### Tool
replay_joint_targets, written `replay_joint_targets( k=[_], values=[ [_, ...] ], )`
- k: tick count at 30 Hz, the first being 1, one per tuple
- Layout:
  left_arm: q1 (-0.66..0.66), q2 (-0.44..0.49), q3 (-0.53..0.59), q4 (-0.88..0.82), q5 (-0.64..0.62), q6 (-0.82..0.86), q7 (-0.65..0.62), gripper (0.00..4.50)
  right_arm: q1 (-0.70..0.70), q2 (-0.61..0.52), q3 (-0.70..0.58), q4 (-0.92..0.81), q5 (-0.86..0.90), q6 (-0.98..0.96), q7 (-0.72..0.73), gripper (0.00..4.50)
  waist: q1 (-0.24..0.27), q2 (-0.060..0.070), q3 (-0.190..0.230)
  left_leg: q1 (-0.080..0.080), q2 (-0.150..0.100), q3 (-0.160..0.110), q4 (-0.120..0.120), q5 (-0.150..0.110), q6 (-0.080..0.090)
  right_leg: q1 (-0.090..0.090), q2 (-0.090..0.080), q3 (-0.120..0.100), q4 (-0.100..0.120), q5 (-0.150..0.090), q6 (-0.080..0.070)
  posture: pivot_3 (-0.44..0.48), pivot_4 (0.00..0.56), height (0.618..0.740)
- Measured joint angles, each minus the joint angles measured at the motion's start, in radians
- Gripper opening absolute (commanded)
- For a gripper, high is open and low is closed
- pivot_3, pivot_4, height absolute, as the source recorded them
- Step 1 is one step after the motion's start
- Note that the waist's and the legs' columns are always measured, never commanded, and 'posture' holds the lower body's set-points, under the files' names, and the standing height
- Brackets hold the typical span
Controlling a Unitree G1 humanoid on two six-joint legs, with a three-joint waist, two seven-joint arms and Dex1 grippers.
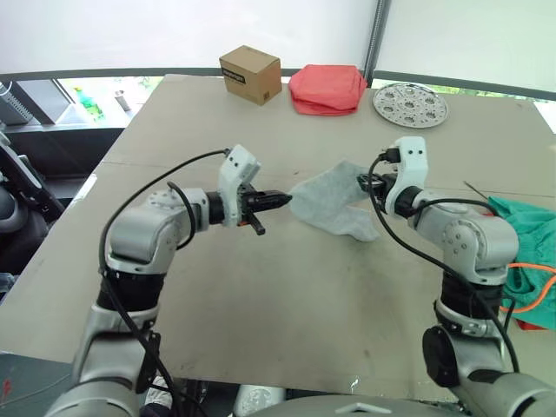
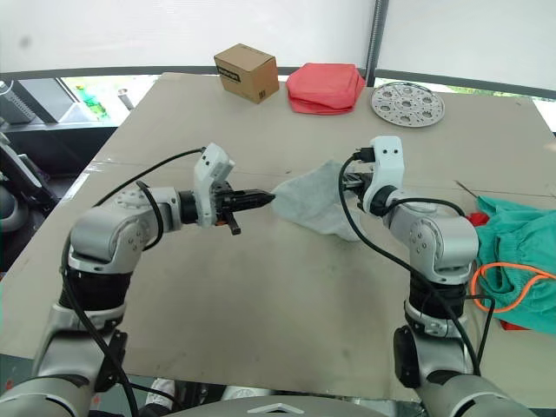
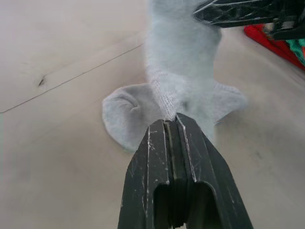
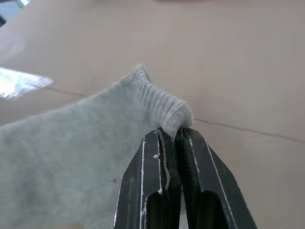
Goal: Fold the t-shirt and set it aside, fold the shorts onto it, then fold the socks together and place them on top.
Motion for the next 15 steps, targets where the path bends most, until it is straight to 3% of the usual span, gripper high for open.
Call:
replay_joint_targets(
  k=[2,3,4,8,15],
  values=[
    [-0.089,0.015,-0.060,0.123,0.057,-0.068,-0.072,0.00,0.046,0.036,-0.002,-0.084,0.002,0.030,-0.028,0.04,-0.001,0.000,0.000,0.000,0.000,0.000,-0.001,0.001,-0.002,0.000,0.000,0.000,0.000,0.000,0.000,0.000,0.150,0.740],
    [-0.185,0.007,-0.125,0.272,0.120,-0.155,-0.143,0.00,0.099,0.070,0.004,-0.146,0.001,0.051,-0.056,0.04,-0.002,0.000,0.000,0.000,-0.001,0.000,-0.001,0.001,-0.001,0.000,0.000,0.000,0.000,0.000,0.000,0.000,0.150,0.740],
    [-0.193,0.007,-0.130,0.291,0.131,-0.168,-0.153,0.00,0.106,0.076,0.008,-0.150,0.001,0.055,-0.060,0.04,-0.004,0.000,0.000,0.000,-0.001,0.001,-0.001,0.001,-0.001,0.000,0.001,0.001,-0.001,0.000,0.000,0.000,0.150,0.740],
    [-0.358,-0.092,-0.247,0.627,0.263,-0.367,-0.280,0.00,0.197,0.139,0.021,-0.197,-0.037,0.044,-0.151,0.04,-0.004,0.000,0.000,-0.001,-0.001,0.004,-0.001,0.000,0.000,-0.003,0.001,0.004,0.000,0.000,0.000,0.000,0.150,0.740],
    [-0.492,-0.192,-0.282,0.903,0.382,-0.564,-0.366,0.00,0.207,0.143,0.059,-0.224,-0.063,-0.005,-0.239,0.04,-0.022,-0.001,0.000,-0.001,0.000,0.005,-0.002,-0.002,0.004,-0.004,0.001,0.005,0.000,-0.001,0.001,0.000,0.150,0.740]
  ],
)
